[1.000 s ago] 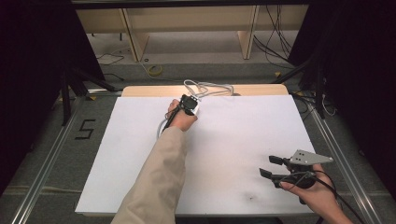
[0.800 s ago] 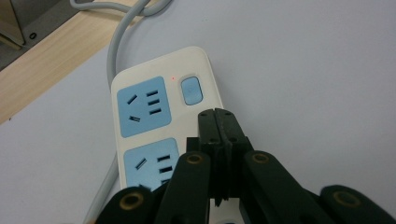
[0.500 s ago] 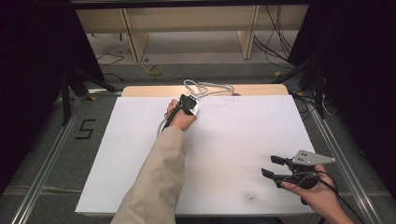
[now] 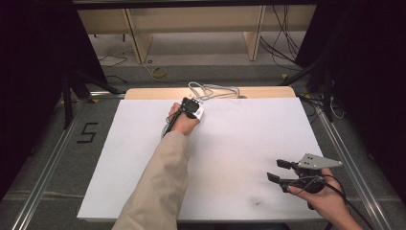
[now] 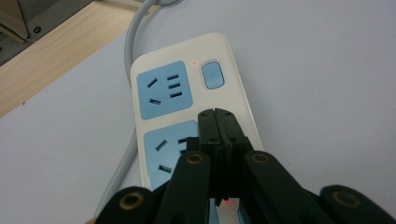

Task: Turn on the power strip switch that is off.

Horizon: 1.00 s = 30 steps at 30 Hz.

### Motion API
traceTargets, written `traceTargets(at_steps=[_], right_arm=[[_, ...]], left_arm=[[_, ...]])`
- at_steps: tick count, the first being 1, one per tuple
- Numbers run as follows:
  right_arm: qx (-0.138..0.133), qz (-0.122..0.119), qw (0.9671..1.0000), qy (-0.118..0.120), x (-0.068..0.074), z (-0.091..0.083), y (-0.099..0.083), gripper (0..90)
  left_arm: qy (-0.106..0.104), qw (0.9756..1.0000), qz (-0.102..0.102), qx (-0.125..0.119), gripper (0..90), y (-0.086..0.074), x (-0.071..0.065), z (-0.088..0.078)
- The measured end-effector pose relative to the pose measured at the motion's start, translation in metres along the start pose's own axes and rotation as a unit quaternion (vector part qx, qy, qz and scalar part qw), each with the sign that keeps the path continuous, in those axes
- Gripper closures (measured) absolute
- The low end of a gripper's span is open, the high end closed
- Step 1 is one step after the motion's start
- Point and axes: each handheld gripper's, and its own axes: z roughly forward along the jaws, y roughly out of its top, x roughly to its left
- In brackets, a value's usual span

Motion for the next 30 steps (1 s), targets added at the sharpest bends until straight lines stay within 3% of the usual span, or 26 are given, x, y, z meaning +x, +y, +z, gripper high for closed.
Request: traceTargets(at_steps=[8,11,16,23,26,30], right_arm=[[0.001,-0.001,1.0000,0.001,0.000,0.001,0.000,34.8],[0.001,-0.001,1.0000,0.000,0.000,0.001,0.000,34.8],[-0.001,-0.001,1.0000,0.000,0.000,0.000,0.000,34.9],[0.000,-0.003,1.0000,0.001,0.001,0.001,0.001,34.8],[0.000,-0.004,1.0000,0.001,0.001,0.001,0.001,34.9],[-0.002,-0.003,1.0000,0.001,0.001,-0.001,0.000,34.8]], left_arm=[[-0.007,0.9998,-0.001,-0.016,90.0,0.001,-0.002,-0.002],[-0.003,0.9999,-0.001,-0.014,90.0,0.003,-0.007,-0.001],[-0.003,1.0000,-0.003,-0.003,90.0,0.003,-0.003,-0.001],[-0.017,0.9998,-0.005,-0.011,90.0,0.004,-0.006,0.000],[0.005,0.9999,0.013,-0.003,90.0,0.007,-0.011,0.002],[-0.002,1.0000,0.004,-0.001,90.0,0.006,-0.005,0.001]])
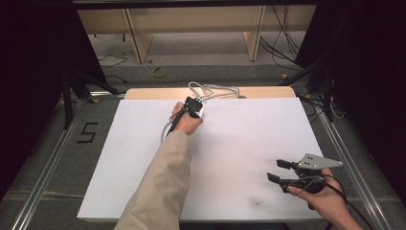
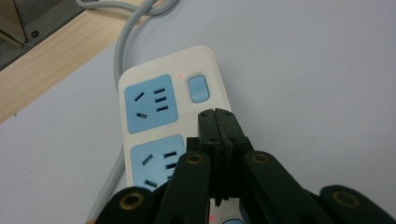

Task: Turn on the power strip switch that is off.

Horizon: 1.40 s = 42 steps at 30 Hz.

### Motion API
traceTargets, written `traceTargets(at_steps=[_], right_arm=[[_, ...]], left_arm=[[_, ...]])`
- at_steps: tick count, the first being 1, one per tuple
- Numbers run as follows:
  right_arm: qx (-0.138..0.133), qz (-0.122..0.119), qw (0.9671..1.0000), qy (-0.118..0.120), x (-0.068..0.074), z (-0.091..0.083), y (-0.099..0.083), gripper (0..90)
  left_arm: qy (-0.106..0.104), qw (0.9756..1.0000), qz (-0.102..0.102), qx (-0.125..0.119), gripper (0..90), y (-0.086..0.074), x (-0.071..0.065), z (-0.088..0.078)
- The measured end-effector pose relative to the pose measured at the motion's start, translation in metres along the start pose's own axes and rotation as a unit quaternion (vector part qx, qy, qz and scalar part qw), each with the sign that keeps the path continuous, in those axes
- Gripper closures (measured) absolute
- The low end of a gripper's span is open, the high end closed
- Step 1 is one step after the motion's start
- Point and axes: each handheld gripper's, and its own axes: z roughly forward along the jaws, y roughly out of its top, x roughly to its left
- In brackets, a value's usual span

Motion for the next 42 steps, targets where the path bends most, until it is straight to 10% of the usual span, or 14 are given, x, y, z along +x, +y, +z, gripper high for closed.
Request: traceTargets(at_steps=[42], right_arm=[[0.001,-0.004,1.0000,0.000,0.0006,0.0000,0.0008,34.8]], left_arm=[[0.003,1.0000,0.002,0.009,90.0,-0.0005,-0.0041,0.0010]])
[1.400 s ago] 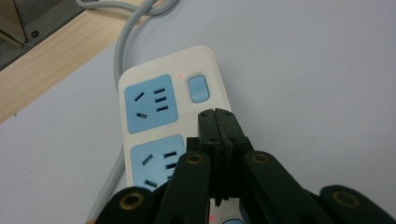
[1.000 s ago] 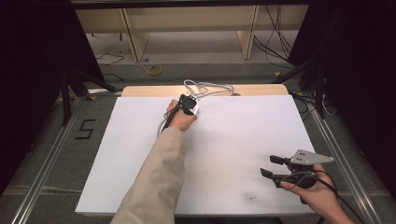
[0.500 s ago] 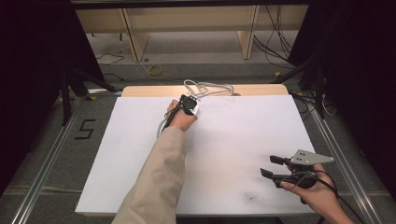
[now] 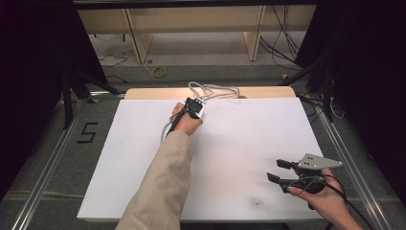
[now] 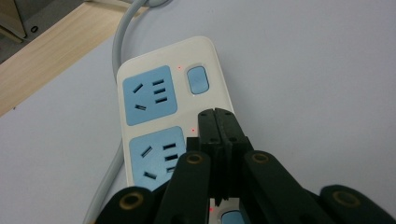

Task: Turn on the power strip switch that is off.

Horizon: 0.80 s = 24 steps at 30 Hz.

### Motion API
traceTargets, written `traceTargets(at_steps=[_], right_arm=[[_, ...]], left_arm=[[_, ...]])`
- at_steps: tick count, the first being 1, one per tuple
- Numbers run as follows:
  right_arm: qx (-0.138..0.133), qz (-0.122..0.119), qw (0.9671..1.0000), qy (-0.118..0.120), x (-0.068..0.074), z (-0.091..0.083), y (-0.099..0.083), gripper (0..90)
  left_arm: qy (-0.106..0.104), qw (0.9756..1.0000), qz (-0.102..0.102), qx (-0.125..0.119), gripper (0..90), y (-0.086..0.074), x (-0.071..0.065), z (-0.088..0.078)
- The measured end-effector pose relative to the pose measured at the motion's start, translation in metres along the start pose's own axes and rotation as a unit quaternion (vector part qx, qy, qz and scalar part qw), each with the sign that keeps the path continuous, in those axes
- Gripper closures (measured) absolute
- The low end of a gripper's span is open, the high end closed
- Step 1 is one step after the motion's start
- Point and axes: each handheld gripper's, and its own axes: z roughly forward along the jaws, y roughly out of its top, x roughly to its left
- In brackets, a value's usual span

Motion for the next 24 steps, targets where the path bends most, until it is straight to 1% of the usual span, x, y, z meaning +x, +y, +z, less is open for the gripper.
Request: traceTargets(at_steps=[8,12,15,19,20,21,22,23,24], right_arm=[[0.000,0.000,1.0000,0.000,0.0001,-0.0001,0.0001,34.9],[-0.001,0.001,1.0000,-0.001,0.0007,0.0001,0.0003,34.8],[0.000,0.001,1.0000,-0.001,0.0009,-0.0002,0.0004,34.9],[0.000,0.001,1.0000,-0.001,0.0008,-0.0001,0.0005,34.8],[-0.001,0.001,1.0000,0.000,0.0008,0.0001,0.0005,34.8],[-0.001,0.001,1.0000,0.000,0.0008,0.0002,0.0005,34.9],[-0.001,0.000,1.0000,0.000,0.0008,0.0002,0.0004,34.8],[-0.002,0.001,1.0000,0.001,0.0008,0.0004,0.0004,34.8],[-0.001,0.001,1.0000,0.000,0.0007,0.0004,0.0004,34.9]], left_arm=[[-0.003,1.0000,0.002,0.002,90.0,-0.0004,0.0005,-0.0009],[-0.004,1.0000,0.000,0.000,90.0,-0.0011,0.0011,-0.0011],[-0.002,1.0000,0.006,-0.001,90.0,-0.0009,0.0002,-0.0010],[-0.008,1.0000,0.000,-0.003,89.9,-0.0019,0.0019,-0.0027],[-0.007,0.9999,-0.005,-0.006,89.8,-0.0029,0.0021,-0.0029],[-0.008,0.9999,-0.005,-0.007,89.7,-0.0040,0.0031,-0.0037],[-0.010,0.9998,-0.010,-0.012,89.3,-0.0051,0.0036,-0.0042],[-0.016,0.9996,-0.017,-0.015,82.0,-0.0059,0.0040,-0.0052],[-0.019,0.9994,-0.020,-0.019,79.9,-0.0064,0.0050,-0.0071]])
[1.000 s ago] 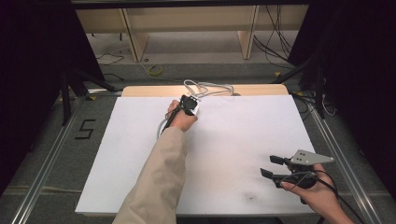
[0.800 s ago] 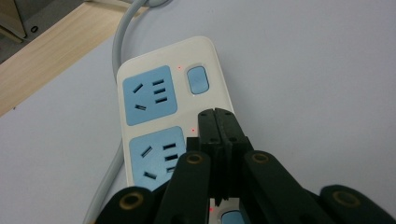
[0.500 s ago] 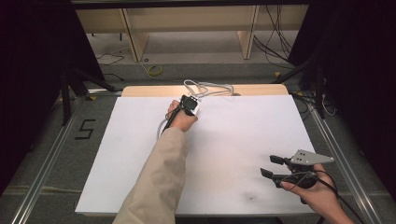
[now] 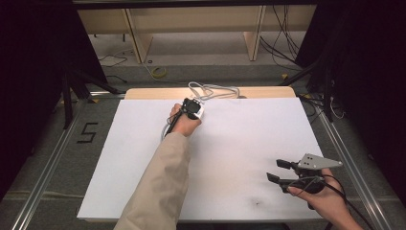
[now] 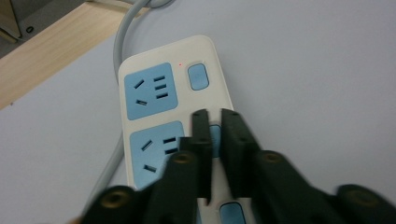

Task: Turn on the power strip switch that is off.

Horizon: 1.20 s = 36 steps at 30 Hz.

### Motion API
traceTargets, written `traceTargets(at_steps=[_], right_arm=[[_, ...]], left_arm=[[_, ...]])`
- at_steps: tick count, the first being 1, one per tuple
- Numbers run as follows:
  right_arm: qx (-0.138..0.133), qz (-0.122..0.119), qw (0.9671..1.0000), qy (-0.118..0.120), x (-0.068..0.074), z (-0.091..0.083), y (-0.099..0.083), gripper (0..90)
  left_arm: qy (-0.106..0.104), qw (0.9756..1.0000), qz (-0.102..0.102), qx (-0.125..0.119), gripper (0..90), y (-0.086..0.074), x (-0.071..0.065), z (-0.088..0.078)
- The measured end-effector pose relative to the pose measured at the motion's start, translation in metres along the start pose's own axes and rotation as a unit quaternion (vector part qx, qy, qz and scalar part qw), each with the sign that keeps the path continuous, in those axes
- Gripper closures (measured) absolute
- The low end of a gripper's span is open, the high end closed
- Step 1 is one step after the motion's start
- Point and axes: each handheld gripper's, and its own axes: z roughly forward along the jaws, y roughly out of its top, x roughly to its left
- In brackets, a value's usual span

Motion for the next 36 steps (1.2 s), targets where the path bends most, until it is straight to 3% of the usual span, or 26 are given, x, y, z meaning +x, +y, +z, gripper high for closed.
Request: traceTargets(at_steps=[10,16,22,33,36], right_arm=[[0.002,-0.002,1.0000,0.000,0.000,0.001,0.001,34.8],[0.002,-0.001,1.0000,0.000,0.001,0.002,0.001,34.9],[0.003,-0.003,1.0000,0.000,0.001,0.002,0.001,34.8],[0.006,-0.003,1.0000,0.000,0.001,0.003,0.001,34.7],[0.006,-0.005,1.0000,0.000,0.001,0.004,0.001,34.7]], left_arm=[[-0.038,0.9981,-0.044,-0.020,51.5,-0.001,0.007,-0.024],[-0.048,0.9979,-0.043,-0.012,36.1,-0.007,0.008,-0.038],[-0.068,0.9952,-0.069,-0.019,30.7,-0.021,0.012,-0.052],[-0.063,0.9957,-0.044,-0.050,29.2,-0.053,0.015,-0.087],[-0.060,0.9953,-0.048,-0.060,29.3,-0.062,0.016,-0.094]])
